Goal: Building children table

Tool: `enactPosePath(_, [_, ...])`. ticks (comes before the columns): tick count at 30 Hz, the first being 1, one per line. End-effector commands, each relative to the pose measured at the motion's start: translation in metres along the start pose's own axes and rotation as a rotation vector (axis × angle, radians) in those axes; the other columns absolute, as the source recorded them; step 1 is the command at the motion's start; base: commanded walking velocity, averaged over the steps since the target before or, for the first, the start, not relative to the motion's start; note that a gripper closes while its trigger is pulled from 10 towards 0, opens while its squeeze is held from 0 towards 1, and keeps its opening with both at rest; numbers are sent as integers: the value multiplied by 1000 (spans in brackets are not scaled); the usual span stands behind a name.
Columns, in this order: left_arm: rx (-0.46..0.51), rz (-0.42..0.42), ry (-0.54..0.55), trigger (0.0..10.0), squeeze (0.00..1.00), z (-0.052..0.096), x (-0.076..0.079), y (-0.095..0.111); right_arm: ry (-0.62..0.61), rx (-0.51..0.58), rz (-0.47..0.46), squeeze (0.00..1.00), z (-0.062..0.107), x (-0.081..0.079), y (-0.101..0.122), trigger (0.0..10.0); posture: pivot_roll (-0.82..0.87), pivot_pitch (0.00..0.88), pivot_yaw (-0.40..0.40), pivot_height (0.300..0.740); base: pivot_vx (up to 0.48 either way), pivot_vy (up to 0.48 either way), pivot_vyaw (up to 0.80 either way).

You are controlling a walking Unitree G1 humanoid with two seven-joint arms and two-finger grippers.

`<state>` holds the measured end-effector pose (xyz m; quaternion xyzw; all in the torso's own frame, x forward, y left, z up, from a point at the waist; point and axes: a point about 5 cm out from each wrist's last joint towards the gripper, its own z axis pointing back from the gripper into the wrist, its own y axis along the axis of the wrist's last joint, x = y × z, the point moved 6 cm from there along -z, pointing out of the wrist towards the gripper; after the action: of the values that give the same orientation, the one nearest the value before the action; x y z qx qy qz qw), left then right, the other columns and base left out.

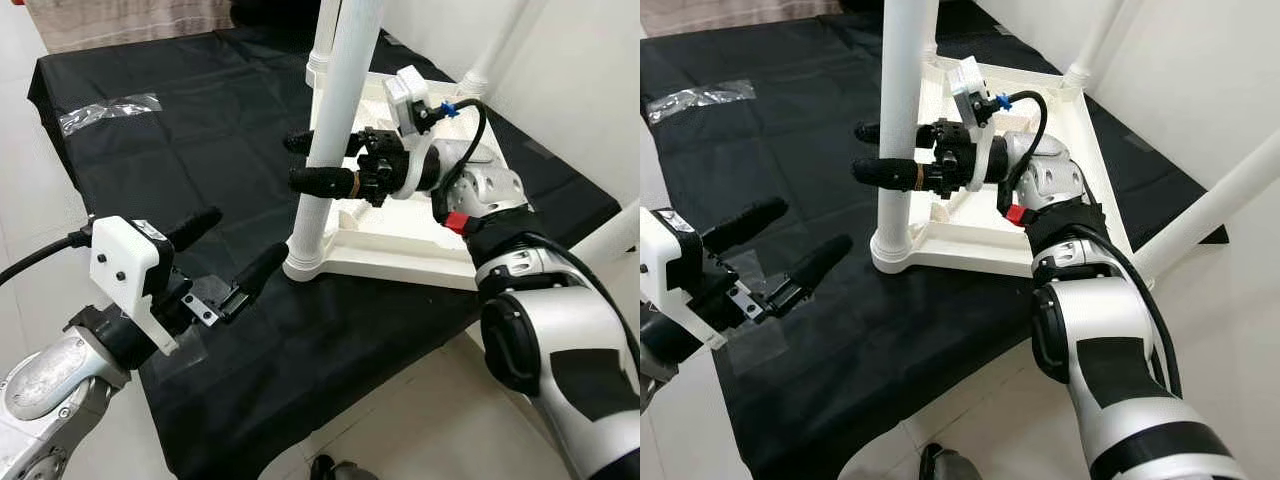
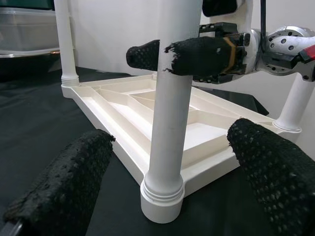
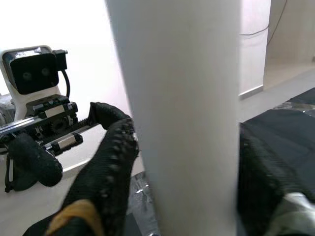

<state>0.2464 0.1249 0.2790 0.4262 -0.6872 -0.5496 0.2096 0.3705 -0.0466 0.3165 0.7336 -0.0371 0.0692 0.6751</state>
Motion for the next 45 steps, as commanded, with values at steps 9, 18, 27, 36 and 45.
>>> enactPosePath(9, [-5,15,-33,10000,0,-1,6,-1,2,-18,-20,0,13,-2,-10,0,135,233,-135,740,0,0,0])
enactPosePath(18, [-12,-8,-33,10000,0,0,6,0,-1091,-286,-128,0,46,15,-144,0,159,255,-158,740,0,0,0])
enactPosePath(27, [21,9,-55,10000,0,-9,8,1,-998,-284,-45,0,10,-13,-140,0,114,198,-153,740,0,0,0])
enactPosePath(36, [17,8,-47,10000,0,-7,7,1,-916,-126,4,0,-7,4,-88,10000,109,208,-136,740,0,0,0])
enactPosePath(45, [16,26,-56,10000,0,-9,13,-1,-322,-13,102,0,-24,-11,-31,10000,125,225,-144,740,0,0,0])
